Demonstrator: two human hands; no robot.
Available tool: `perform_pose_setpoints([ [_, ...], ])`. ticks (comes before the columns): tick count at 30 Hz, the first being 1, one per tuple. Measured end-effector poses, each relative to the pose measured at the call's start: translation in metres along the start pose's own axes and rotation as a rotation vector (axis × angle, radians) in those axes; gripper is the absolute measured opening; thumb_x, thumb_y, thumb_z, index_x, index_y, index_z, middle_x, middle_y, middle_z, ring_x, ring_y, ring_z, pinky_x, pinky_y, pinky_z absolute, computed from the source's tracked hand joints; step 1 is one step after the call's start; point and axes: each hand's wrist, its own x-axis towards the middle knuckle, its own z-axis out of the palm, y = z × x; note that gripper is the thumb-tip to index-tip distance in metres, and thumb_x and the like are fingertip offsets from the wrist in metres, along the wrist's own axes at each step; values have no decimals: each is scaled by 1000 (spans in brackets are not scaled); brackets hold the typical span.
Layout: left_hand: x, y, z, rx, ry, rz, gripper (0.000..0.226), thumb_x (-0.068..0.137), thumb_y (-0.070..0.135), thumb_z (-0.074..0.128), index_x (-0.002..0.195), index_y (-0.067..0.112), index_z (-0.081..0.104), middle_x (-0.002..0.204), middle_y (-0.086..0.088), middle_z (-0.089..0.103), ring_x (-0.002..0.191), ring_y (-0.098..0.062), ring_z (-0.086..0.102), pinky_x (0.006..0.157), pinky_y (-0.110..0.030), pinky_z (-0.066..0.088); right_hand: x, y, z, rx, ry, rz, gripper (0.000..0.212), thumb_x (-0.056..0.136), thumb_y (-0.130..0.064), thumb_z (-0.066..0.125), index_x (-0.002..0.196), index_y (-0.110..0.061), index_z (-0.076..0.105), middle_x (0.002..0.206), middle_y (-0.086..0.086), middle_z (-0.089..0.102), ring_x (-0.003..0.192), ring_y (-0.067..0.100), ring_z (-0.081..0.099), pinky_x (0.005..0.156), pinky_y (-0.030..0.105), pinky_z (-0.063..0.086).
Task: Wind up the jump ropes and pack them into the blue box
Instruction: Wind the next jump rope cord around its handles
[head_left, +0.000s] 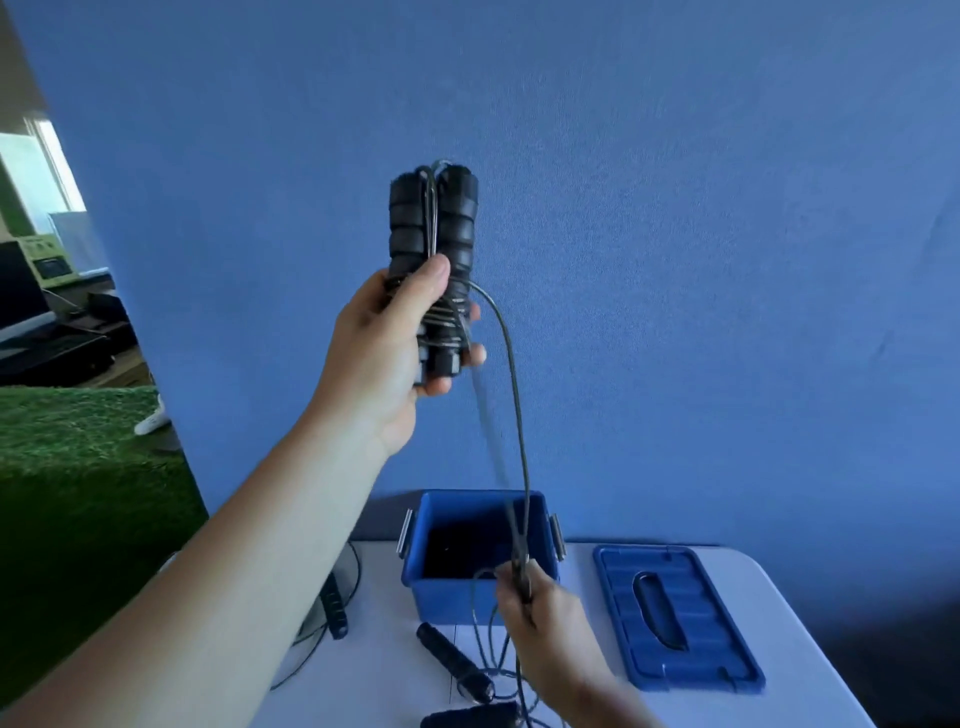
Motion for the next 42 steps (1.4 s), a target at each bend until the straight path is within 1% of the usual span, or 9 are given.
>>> perform_pose_setpoints([
  [10, 5, -3, 6, 14, -20, -53, 24, 95, 41, 65, 108, 21, 62, 87, -7, 77, 57, -25, 68, 50, -24, 32, 6, 47, 8, -202, -284, 266, 55, 84, -71, 46, 117, -27, 51, 120, -3, 58, 111, 16, 54, 97, 34, 46],
  [15, 1, -17, -5, 46, 29, -51, 24, 96, 39, 65, 109, 20, 62, 86, -8, 76, 53, -23, 66, 51, -24, 31, 9, 26, -24, -31, -157, 119, 136, 53, -94, 64, 161, -31, 9, 163, -11, 23, 150, 11, 22, 120, 34, 26],
  [19, -3, -24, -11, 62, 43, -57, 28, 96, 38, 65, 112, 16, 62, 85, -8, 76, 54, -24, 66, 51, -24, 31, 18, -30, -55, 375, 68, -125, 125, 53, -81, 78, 156, -41, 19, 156, -23, 38, 143, -6, 33, 119, 34, 32],
  [24, -10, -28, -5, 93, -2, -74, 35, 96, 41, 64, 115, 12, 62, 87, -8, 76, 57, -24, 67, 50, -23, 33, 42, -93, -77, 325, 162, -339, 124, 63, -62, 82, 160, -36, 10, 156, -29, 32, 128, -3, 50, 95, 19, 48],
  [26, -11, -26, -1, 78, -31, -66, 36, 97, 40, 63, 116, 9, 62, 85, -8, 75, 55, -24, 65, 49, -23, 32, 53, -98, -76, 183, 115, -346, 97, 73, -57, 76, 154, -41, 26, 133, -25, 57, 102, 4, 62, 83, 22, 52],
  [29, -12, -18, 5, 14, -58, -50, 32, 97, 39, 61, 111, 10, 62, 84, -9, 73, 53, -25, 62, 49, -23, 29, 60, -83, -55, -49, 26, -254, 21, 96, -45, 56, 98, -28, 67, 79, -6, 72, 63, 3, 61, 70, 31, 53],
  [31, -12, -10, 5, -37, -71, -32, 24, 97, 40, 61, 105, 17, 62, 85, -10, 72, 53, -25, 61, 50, -24, 28, 52, -52, -32, -118, -100, -91, 36, 101, -41, 51, 76, -19, 65, 67, -4, 69, 53, 1, 54, 61, 25, 47],
  [37, -23, -10, 0, -66, -68, -35, 28, 95, 41, 63, 106, 16, 63, 90, -14, 73, 54, -27, 60, 51, -28, 29, 23, 30, 8, -233, -243, 141, 30, 90, -39, 60, 71, -15, 59, 59, -4, 57, 54, -1, 51, 57, 21, 44],
  [42, -25, -6, 1, -186, -32, -16, 31, 94, 44, 62, 106, 16, 62, 89, -11, 73, 54, -24, 59, 47, -25, 30, 19, 49, 7, -192, -230, 184, 28, 73, -33, 75, 95, -21, 64, 83, -6, 70, 67, 5, 62, 66, 20, 51],
])
